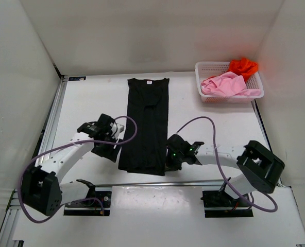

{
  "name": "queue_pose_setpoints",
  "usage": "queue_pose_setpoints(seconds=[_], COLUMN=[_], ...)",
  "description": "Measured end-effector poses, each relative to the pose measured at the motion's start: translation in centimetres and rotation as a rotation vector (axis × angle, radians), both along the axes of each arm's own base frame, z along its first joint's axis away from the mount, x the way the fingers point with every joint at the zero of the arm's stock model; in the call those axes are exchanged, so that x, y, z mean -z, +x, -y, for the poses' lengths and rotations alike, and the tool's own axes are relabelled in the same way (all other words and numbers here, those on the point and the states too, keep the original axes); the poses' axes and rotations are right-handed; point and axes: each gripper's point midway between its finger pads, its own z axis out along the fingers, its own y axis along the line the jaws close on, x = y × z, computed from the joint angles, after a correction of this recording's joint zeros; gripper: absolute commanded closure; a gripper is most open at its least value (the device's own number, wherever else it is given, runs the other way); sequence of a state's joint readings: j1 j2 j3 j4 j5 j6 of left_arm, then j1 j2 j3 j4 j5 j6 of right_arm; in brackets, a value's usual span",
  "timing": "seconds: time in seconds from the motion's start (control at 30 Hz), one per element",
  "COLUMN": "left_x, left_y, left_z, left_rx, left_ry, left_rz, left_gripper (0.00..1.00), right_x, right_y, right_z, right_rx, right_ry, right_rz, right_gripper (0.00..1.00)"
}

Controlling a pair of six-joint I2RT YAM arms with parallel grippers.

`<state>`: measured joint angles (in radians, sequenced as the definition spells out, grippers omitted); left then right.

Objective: Fold and stack the t-shirts
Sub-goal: Rotate the tshirt 90 degrees

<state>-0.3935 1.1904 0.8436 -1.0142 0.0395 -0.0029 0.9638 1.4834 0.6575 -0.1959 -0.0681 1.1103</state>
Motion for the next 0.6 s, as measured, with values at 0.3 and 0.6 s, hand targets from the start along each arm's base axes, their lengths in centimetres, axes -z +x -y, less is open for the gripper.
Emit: queue_pose_setpoints(seconds=[0.3, 0.6], left_x=[3.5, 5.0], left_y=[-2.7, -3.6], left_z=[3.5, 5.5], left_rx=[0.233, 0.341], left_ry=[0.058, 0.075], left_rz=[-0.088, -0.104], left_gripper=[0.21, 0.21], right_x=[-0.8, -1.6], right_y=[-3.4, -2.5], right_z=[2.2, 3.1], right_rx=[-0.176, -0.2], right_ry=[0.09, 0.117], right_rz=[0.009, 0.062], right_gripper=[0.54, 0.52])
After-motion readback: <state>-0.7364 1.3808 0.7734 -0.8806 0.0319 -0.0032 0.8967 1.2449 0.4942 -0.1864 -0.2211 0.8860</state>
